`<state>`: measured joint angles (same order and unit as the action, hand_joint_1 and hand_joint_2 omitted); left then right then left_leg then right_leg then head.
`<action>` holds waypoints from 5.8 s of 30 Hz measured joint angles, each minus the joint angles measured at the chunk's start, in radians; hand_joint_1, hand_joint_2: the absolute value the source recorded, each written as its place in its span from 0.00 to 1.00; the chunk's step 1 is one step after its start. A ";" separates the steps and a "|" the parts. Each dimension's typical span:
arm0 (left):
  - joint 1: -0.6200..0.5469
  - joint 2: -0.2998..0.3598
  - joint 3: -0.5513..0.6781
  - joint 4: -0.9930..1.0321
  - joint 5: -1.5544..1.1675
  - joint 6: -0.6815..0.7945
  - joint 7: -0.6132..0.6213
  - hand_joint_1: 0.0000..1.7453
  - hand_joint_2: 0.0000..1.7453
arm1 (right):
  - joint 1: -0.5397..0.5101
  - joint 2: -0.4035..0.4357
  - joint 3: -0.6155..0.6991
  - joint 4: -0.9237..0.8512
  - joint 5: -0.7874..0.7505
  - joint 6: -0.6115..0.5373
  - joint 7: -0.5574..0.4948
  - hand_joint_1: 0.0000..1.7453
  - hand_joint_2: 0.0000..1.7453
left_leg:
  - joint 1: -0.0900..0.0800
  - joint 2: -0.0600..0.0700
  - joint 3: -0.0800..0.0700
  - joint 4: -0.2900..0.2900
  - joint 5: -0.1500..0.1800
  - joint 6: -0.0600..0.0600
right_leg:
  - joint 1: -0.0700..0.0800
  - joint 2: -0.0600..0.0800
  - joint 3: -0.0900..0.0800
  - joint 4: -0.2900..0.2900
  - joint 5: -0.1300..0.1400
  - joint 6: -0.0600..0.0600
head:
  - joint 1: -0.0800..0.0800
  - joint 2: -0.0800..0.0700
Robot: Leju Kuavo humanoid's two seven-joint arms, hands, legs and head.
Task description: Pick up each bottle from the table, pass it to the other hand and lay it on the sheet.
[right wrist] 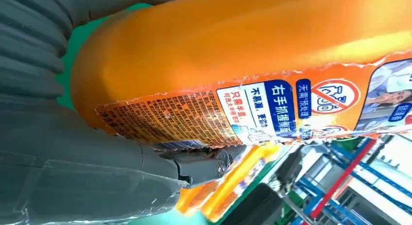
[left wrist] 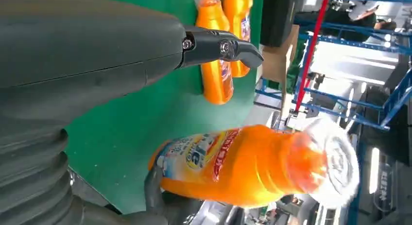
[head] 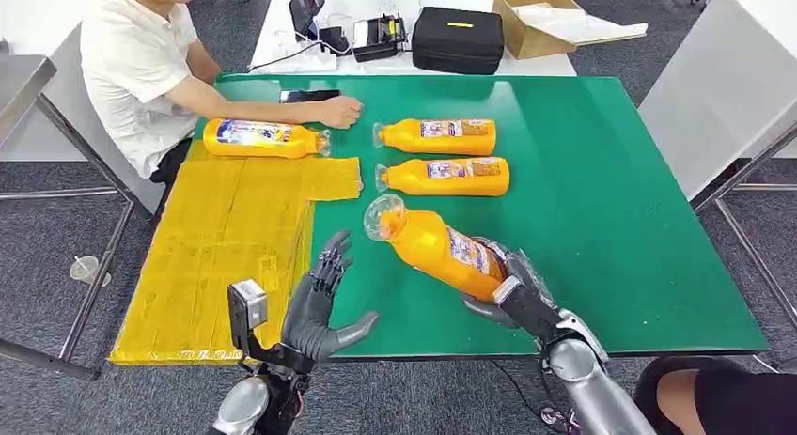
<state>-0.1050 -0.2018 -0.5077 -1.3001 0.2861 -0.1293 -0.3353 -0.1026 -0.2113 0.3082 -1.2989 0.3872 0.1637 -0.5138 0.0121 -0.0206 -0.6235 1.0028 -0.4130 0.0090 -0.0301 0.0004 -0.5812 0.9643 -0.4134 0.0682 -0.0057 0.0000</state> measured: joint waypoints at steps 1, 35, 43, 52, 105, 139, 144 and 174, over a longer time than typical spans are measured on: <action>-0.001 0.000 -0.001 0.000 -0.011 0.002 -0.005 0.00 1.00 | 0.000 0.009 0.002 0.000 0.005 0.001 0.000 1.00 1.00 | 0.000 0.000 0.000 0.000 0.000 0.000 | 0.000 0.000 0.000 0.000 0.000 0.000 | 0.000 0.000; -0.122 -0.043 -0.025 0.098 0.275 -0.157 0.023 0.00 1.00 | -0.150 0.145 0.224 0.250 0.056 0.013 -0.115 1.00 1.00 | 0.000 0.000 -0.001 0.000 0.001 0.000 | 0.000 0.000 -0.001 0.001 0.000 0.000 | 0.000 0.000; -0.132 -0.046 -0.025 0.119 0.292 -0.159 0.024 0.00 1.00 | -0.166 0.150 0.242 0.274 0.050 0.014 -0.116 1.00 1.00 | 0.000 0.000 -0.002 0.000 0.001 0.000 | 0.000 0.000 -0.002 0.001 0.000 0.000 | 0.000 0.000; -0.153 -0.053 -0.035 0.150 0.261 -0.099 0.000 0.00 1.00 | -0.171 0.170 0.253 0.287 0.011 0.021 -0.111 1.00 1.00 | 0.000 0.000 -0.002 0.000 0.001 0.000 | 0.000 0.000 -0.002 0.001 0.000 0.000 | 0.000 0.000; -0.210 -0.061 0.002 0.281 0.296 -0.188 0.026 1.00 1.00 | -0.175 0.186 0.277 0.290 -0.029 -0.013 -0.130 0.00 1.00 | 0.000 0.000 -0.003 0.000 0.001 0.000 | 0.000 0.000 -0.003 0.001 0.000 0.000 | 0.000 0.000; -0.166 0.078 0.097 0.046 -1.134 0.558 0.147 1.00 1.00 | 0.104 0.215 -0.318 -0.235 0.164 -0.641 -0.160 0.00 1.00 | 0.000 0.000 -0.005 0.000 0.001 0.000 | 0.000 0.000 -0.005 0.001 0.000 0.000 | 0.000 0.000; -0.246 0.079 0.098 0.181 -1.295 0.487 0.259 1.00 1.00 | 0.078 0.229 -0.319 -0.230 0.173 -0.602 -0.158 0.00 1.00 | 0.000 0.000 -0.005 0.000 0.001 0.000 | 0.000 0.000 -0.005 0.001 0.000 0.000 | 0.000 0.000; -0.506 0.052 0.114 0.667 -1.186 0.201 0.150 0.00 1.00 | -0.005 0.257 -0.282 -0.113 0.078 -0.447 -0.175 0.00 1.00 | 0.000 0.000 -0.005 0.000 0.001 0.000 | 0.000 0.000 -0.005 0.002 0.000 0.000 | 0.000 0.000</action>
<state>-0.6109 -0.1503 -0.3937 -0.6333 -0.9004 0.0718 -0.1850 -0.1077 0.0458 0.0259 -1.4123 0.4655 -0.2835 -0.6889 0.0125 -0.0206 -0.6283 1.0030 -0.4115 0.0088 -0.0298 0.0002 -0.5862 0.9666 -0.4131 0.0681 -0.0057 0.0000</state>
